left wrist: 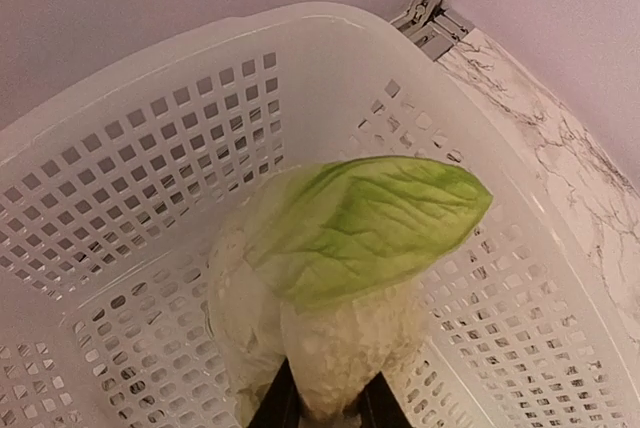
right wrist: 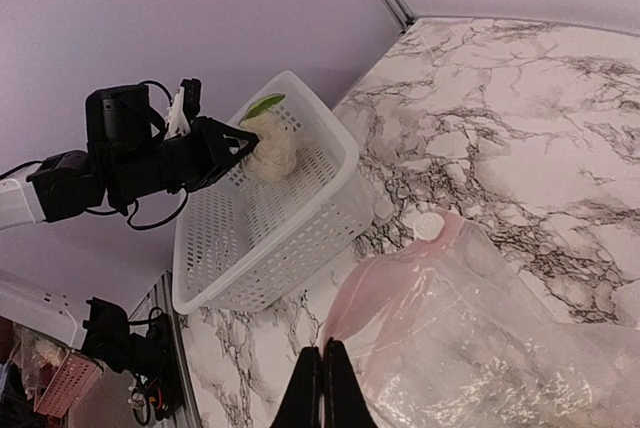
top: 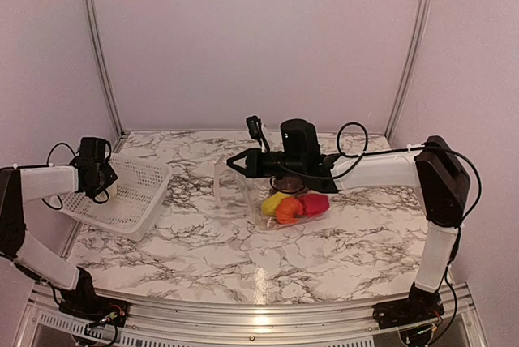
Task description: Open the zip-top bag and remove the fake food
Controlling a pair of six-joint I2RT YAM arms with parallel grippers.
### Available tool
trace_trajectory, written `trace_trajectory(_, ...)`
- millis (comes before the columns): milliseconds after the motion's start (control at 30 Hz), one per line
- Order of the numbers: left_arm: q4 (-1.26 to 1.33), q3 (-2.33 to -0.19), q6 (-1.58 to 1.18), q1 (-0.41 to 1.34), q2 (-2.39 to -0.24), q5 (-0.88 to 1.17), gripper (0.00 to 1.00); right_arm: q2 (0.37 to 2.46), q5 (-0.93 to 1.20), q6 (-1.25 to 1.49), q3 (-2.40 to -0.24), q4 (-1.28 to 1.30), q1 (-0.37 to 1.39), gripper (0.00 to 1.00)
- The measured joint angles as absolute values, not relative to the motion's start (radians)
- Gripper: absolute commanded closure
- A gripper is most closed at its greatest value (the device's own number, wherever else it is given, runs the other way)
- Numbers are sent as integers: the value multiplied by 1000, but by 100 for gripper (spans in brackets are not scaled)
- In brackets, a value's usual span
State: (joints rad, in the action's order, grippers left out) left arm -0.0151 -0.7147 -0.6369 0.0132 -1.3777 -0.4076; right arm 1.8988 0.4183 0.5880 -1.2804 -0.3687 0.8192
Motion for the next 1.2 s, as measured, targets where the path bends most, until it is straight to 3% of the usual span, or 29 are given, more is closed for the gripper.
trace_trajectory(133,-21,-727,-618,13,-1428,-414,62,1899,421,588,-1280,-368,819,100)
trace_trajectory(267,-14,-730,-591,13,-1412,-384,43,1899,423,587,-1279,-366,819,100)
trace_trajectory(433,-11,-723,-552,13,-1318,-310,34,1899,430,584,-1278,-366,818,100)
trace_trajectory(567,18,-691,-531,23,-1178,-214,33,1899,437,582,-1278,-365,816,100)
trace_trajectory(833,102,-605,-514,126,-1033,30,48,1899,439,579,-1278,-364,815,100)
trace_trajectory(1000,205,-596,-516,384,-1084,159,62,1899,440,579,-1278,-364,815,100)
trace_trajectory(1200,408,-595,-549,567,-1252,228,69,1899,440,575,-1278,-364,815,100)
